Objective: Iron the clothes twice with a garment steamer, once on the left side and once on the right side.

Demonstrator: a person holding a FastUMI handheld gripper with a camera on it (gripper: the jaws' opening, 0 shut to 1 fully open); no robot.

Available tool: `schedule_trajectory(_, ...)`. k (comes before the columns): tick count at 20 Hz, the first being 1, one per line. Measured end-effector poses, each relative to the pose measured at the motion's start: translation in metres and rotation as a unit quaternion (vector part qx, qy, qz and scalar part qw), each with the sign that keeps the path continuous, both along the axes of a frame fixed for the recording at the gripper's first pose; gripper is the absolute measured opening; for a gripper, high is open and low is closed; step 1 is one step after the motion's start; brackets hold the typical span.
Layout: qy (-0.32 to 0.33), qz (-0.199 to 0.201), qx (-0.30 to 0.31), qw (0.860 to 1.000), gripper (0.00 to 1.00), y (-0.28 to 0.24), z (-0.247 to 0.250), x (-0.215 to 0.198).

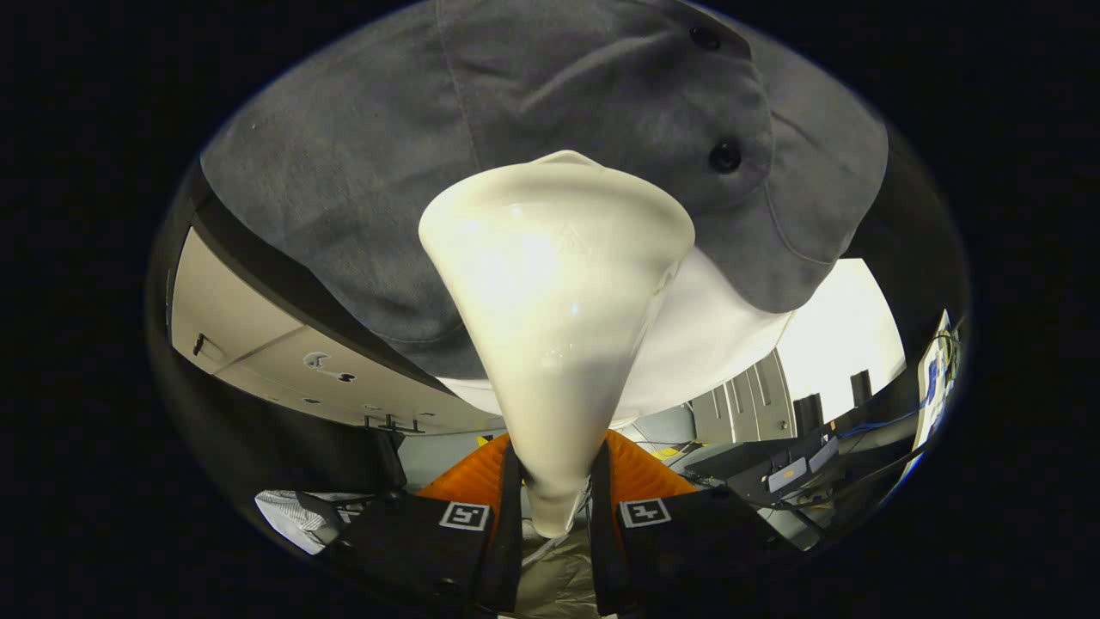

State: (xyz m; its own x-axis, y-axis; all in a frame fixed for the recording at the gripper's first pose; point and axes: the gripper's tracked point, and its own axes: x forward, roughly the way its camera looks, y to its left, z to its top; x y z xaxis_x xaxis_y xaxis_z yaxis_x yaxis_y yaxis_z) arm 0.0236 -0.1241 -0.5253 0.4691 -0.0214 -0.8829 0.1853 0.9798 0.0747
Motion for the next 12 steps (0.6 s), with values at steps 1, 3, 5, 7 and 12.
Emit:
schedule_trajectory(1, -0.008, -0.001, -0.001, 1.0, 0.41, 0.001, 0.008, 0.0)
schedule_trajectory(3, -0.028, -0.002, -0.003, 1.0, 0.41, 0.005, 0.036, 0.003)
schedule_trajectory(5, -0.053, 0.005, -0.006, 0.999, 0.41, 0.009, 0.065, 0.007)
schedule_trajectory(7, -0.078, 0.011, -0.009, 0.997, 0.41, 0.011, 0.095, 0.008)
schedule_trajectory(12, -0.153, 0.016, -0.011, 0.988, 0.41, 0.021, 0.186, 0.021)
